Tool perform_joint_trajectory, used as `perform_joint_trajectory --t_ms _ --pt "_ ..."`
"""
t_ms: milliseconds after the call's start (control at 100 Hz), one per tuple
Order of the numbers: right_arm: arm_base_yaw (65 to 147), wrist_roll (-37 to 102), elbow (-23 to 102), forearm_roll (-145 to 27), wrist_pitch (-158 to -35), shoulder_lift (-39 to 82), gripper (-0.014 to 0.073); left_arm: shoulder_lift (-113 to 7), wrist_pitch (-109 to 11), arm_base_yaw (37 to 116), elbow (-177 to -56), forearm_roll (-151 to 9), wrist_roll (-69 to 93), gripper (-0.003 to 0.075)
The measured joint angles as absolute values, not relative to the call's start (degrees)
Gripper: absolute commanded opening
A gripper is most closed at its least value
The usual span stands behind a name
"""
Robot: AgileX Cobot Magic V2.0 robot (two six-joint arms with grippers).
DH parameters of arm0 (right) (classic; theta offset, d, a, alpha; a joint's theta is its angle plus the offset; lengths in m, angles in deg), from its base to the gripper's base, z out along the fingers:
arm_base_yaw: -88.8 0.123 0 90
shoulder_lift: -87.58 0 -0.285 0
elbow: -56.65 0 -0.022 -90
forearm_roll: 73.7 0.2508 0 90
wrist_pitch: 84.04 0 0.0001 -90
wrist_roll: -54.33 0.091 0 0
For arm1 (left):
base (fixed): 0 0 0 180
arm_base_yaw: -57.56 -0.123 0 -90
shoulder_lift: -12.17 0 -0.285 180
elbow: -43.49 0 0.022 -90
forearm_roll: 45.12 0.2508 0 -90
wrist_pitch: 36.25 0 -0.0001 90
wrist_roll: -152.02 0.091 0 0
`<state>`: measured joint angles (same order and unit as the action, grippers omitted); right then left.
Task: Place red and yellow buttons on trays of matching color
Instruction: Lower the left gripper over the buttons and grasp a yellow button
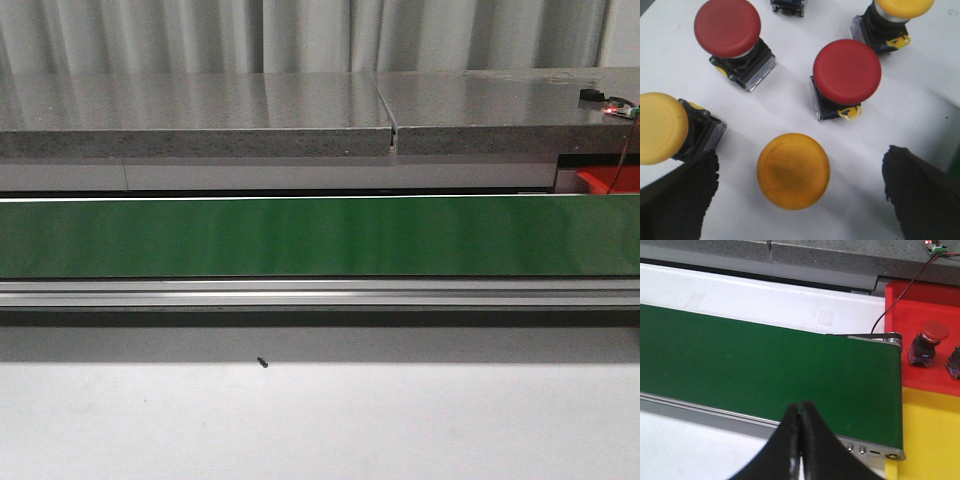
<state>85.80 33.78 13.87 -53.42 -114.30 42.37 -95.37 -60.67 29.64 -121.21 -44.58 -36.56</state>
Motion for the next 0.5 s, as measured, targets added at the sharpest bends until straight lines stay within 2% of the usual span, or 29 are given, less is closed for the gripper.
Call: perform_joint_trajectory --t_ms 500 --pt "85.8 33.8 13.9 -53.4 -114.3 42.4 -0.0068 -100.6 -59.5 29.6 -121.7 -44.6 -35.7 0.0629"
